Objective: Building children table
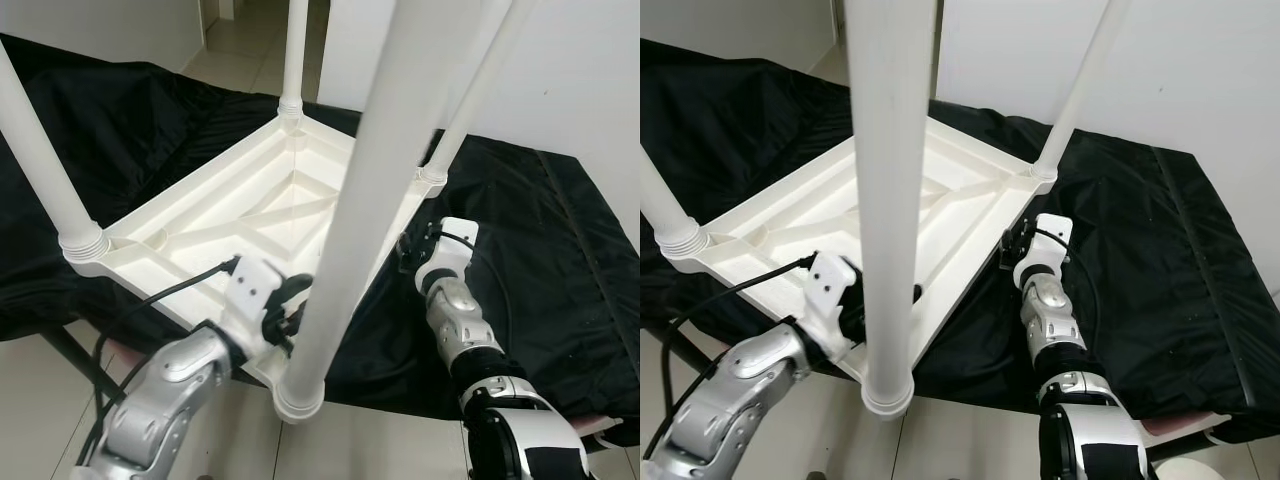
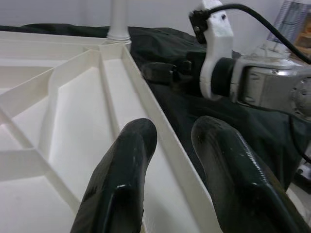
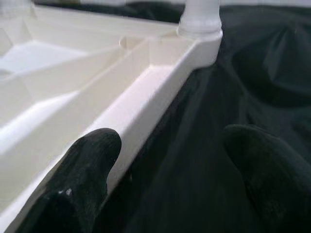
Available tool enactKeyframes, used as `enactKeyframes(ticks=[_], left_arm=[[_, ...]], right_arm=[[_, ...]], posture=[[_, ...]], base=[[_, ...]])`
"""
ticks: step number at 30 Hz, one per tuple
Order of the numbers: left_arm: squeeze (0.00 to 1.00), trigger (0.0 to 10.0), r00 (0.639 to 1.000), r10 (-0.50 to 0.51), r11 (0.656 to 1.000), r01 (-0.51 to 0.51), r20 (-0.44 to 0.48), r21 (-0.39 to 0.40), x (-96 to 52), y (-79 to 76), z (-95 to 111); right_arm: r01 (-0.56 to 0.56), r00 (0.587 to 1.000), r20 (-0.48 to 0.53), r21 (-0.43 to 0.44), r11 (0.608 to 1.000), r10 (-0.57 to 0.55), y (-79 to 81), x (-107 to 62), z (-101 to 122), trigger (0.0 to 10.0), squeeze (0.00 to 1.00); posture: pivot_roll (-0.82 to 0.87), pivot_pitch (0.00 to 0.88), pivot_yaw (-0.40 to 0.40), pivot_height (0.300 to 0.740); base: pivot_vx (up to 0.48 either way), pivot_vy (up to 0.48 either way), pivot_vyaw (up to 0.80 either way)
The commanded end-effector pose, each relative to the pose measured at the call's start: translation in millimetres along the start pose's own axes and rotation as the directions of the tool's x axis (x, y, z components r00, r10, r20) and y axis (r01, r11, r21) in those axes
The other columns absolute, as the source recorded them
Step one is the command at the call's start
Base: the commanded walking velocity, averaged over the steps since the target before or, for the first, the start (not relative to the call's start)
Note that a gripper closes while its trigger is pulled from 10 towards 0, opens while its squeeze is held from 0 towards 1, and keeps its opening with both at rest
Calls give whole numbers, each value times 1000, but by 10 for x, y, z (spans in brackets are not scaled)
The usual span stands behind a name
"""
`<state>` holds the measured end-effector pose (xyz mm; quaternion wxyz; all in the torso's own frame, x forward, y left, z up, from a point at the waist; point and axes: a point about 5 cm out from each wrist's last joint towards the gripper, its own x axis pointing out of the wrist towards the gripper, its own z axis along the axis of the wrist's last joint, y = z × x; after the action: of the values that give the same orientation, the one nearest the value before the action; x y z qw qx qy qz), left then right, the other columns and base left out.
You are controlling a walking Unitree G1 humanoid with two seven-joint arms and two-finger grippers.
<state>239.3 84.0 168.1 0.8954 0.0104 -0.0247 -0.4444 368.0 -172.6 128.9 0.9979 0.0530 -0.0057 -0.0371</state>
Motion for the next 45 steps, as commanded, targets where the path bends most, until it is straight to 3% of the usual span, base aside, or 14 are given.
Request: enactKeyframes(ticks=[1, 8, 12, 15, 16, 23, 25, 26, 27, 28, 31, 35, 36, 45], left_arm=[[0, 10000, 996, -80, 997, 80, -27, 2, 7, -45, -70], [0, 10000, 993, -85, 995, 89, -84, 48, -101, 83, -113], [0, 10000, 993, -79, 993, 86, -88, 80, -136, 172, -69], [0, 10000, 993, -79, 993, 86, -88, 80, -136, 172, -69], [0, 10000, 992, -88, 991, 96, -87, 95, -152, 192, -51], [0, 10000, 972, -153, 977, 176, -181, 122, -239, 193, -94], [0, 10000, 971, -134, 975, 166, -200, 150, -259, 214, -86], [0, 10000, 971, -134, 975, 166, -200, 150, -259, 214, -86], [0, 10000, 968, -153, 970, 186, -197, 156, -298, 204, -71], [0, 10000, 966, -173, 965, 205, -195, 161, -335, 192, -62], [0, 10000, 961, -191, 961, 224, -200, 160, -377, 184, -59], [0, 10000, 947, -248, 948, 280, -204, 150, -498, 177, -37], [0, 10000, 944, -258, 943, 292, -208, 157, -519, 221, -13], [0, 10000, 953, -178, 946, 235, -246, 224, -492, 375, -42]], right_arm=[[-17, 998, 54, 7, 1000, 17, -82, -46, 49, 10000, 0], [-155, 981, 123, 54, 986, 148, -229, -302, 66, 10000, 0], [-342, 932, 110, -49, 938, 345, -337, -648, 88, 10000, 39], [-342, 932, 110, -49, 938, 345, -337, -648, 88, 10000, 39], [-414, 903, 95, -58, 908, 418, -360, -776, 114, 10000, 1000], [-661, 750, -20, -48, 749, 661, -492, -1146, 222, 10000, 1000], [-776, 630, -89, -41, 629, 771, -491, -1323, 268, 10000, 1000], [-776, 630, -89, -41, 629, 771, -491, -1323, 268, 10000, 1000], [-833, 551, -131, -28, 553, 824, -468, -1417, 269, 10000, 247], [-870, 490, -163, -25, 493, 856, -443, -1489, 269, 10000, 0], [-893, 447, -184, -26, 450, 875, -418, -1524, 276, 10000, 0], [-948, 315, -204, -10, 319, 927, -292, -1620, 359, 10000, 0], [-976, 210, -214, 8, 217, 954, -212, -1679, 406, 10000, 0], [-998, 66, -216, 11, 70, 974, -15, -1729, 446, 10000, 0]], posture=[[44, 34, -97, 740], [25, 42, -80, 740], [-17, 48, -51, 740], [-17, 48, -51, 740], [-27, 46, -46, 740], [-13, 48, -48, 740], [-4, 62, -47, 740], [-4, 62, -47, 740], [3, 65, -49, 740], [4, 66, -50, 740], [4, 71, -50, 740], [9, 69, -55, 740], [13, 67, -58, 740], [19, 59, -65, 740]], base=[[0, 0, 0], [0, 0, 0], [0, 0, 0], [0, 0, 0], [0, 0, 0], [0, 0, 0], [0, 0, 0], [0, 0, 0], [0, 0, 0], [0, 0, 0], [0, 0, 0], [0, 0, 0], [0, 0, 0], [0, 0, 0]])
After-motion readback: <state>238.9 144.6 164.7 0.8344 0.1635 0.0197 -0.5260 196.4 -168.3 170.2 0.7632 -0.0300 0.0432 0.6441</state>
